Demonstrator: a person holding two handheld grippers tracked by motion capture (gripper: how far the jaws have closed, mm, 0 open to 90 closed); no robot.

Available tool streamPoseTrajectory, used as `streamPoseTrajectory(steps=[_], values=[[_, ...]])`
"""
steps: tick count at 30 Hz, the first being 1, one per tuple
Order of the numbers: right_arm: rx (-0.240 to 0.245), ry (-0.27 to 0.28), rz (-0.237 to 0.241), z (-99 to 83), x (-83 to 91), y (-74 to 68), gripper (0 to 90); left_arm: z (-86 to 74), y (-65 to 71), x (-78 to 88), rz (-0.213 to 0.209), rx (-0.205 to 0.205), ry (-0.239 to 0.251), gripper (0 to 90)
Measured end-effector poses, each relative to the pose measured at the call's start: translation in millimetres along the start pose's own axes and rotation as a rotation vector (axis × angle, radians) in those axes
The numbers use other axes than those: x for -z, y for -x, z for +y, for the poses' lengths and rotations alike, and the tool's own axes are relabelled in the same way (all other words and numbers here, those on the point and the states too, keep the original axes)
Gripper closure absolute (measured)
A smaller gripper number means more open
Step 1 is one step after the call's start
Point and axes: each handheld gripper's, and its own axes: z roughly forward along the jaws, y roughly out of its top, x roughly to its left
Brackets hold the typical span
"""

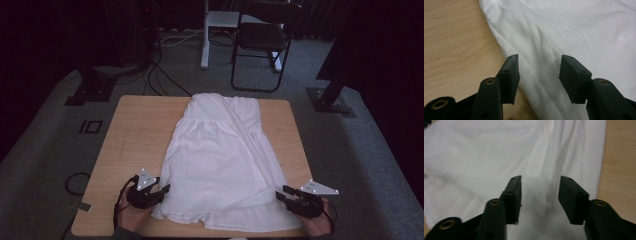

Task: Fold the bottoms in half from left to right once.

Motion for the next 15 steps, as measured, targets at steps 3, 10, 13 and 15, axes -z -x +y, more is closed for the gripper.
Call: streamPoseTrajectory(steps=[3, 10, 13, 15], values=[[-0.008, -0.005, -0.008, 11.3, -14.9, -1.3, 44.3, -4.8, 3.2, -1.3, -0.013, 0.004, -0.013, 50.1], [-0.003, -0.096, 0.025, 2.5, -26.1, -3.2, 85.8, -14.5, 13.0, -6.8, -0.069, -0.017, -0.070, 59.3], [0.007, -0.065, 0.049, -5.0, -6.3, -4.6, 86.5, -15.9, 18.5, -3.7, -0.088, -0.049, -0.081, 79.0], [0.027, -0.051, 0.054, -9.7, 6.7, -5.9, 86.3, -16.7, 21.3, 0.7, -0.095, -0.064, -0.074, 83.9]])
